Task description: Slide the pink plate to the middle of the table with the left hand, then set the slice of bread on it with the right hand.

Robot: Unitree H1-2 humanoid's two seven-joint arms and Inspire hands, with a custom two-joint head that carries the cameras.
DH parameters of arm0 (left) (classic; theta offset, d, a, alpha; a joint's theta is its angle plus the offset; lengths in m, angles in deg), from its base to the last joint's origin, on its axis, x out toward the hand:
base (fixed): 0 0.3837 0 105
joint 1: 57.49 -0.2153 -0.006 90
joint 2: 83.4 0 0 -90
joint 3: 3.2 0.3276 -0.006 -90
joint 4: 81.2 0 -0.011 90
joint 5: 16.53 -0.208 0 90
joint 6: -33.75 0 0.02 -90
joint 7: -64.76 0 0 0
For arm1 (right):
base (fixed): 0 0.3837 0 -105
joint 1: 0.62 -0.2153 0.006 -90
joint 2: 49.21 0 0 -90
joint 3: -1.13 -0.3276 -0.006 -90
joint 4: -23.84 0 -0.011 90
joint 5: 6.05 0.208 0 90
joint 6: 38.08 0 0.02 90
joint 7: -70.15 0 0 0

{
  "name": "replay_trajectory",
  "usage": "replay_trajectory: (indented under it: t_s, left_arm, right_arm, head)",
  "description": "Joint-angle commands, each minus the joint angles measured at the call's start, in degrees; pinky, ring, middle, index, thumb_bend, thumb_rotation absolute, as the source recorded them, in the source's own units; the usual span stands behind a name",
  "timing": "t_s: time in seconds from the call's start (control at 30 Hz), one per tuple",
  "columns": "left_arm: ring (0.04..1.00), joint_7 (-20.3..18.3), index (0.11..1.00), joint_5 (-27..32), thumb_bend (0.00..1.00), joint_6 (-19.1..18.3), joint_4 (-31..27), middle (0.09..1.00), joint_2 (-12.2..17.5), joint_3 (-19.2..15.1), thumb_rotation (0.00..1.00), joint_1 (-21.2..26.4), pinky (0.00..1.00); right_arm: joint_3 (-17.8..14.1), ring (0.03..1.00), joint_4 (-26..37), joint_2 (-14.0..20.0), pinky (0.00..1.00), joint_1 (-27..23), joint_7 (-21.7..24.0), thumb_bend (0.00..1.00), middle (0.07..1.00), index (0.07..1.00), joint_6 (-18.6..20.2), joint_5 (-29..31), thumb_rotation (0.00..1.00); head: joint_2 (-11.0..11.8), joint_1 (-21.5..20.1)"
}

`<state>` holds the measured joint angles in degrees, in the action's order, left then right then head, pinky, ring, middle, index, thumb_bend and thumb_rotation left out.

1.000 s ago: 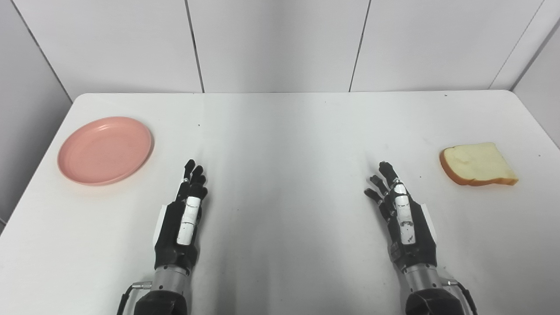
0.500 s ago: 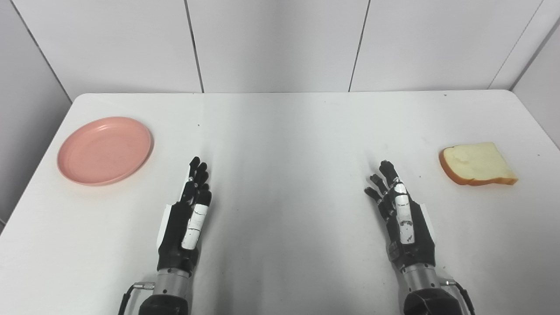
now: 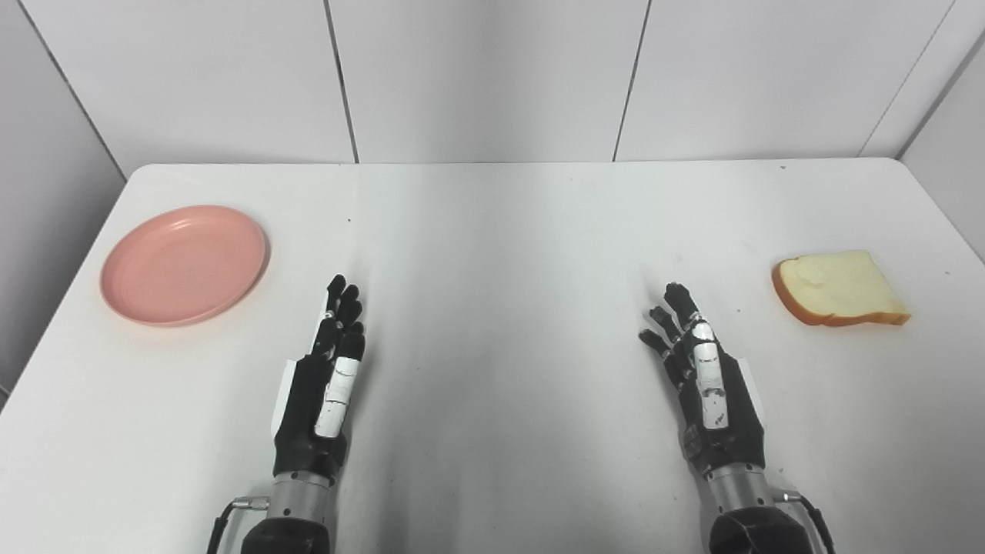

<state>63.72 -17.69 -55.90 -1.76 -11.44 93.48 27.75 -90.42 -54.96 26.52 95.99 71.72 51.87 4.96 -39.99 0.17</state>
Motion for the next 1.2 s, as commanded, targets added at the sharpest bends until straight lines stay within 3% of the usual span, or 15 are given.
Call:
replay_trajectory:
  t_s: [0.0,0.3,0.83,1.17]
  left_arm:
    - [1.000,-0.3,1.000,0.4,0.92,1.3,-0.7,1.000,-0.4,0.0,0.88,1.1,1.00]
    - [1.000,-0.4,1.000,0.8,0.92,2.2,1.2,1.000,-1.0,0.3,0.87,1.0,1.00]
    - [0.993,1.4,1.000,-3.1,0.83,12.4,11.1,1.000,-3.2,2.3,0.91,1.4,0.99]
    - [0.989,1.8,1.000,-3.2,0.82,16.1,15.5,1.000,-4.6,2.3,0.89,2.1,0.97]
  right_arm:
    - [0.4,0.925,0.0,-0.4,0.87,1.1,0.7,0.78,0.954,0.907,-0.5,0.0,0.93]
    - [-0.1,0.929,-1.8,-0.1,0.89,1.1,1.4,0.77,0.954,0.905,-1.9,1.1,0.91]
    - [-2.7,0.923,-11.3,2.6,0.89,0.2,5.0,0.75,0.957,0.914,-8.4,3.9,0.95]
    - [-3.5,0.949,-15.0,3.4,0.93,-0.8,6.5,0.74,0.976,0.939,-10.2,5.0,1.00]
  head:
    - [0.0,0.1]
    - [1.8,2.7]
    - [11.2,11.0]
    - [13.6,13.9]
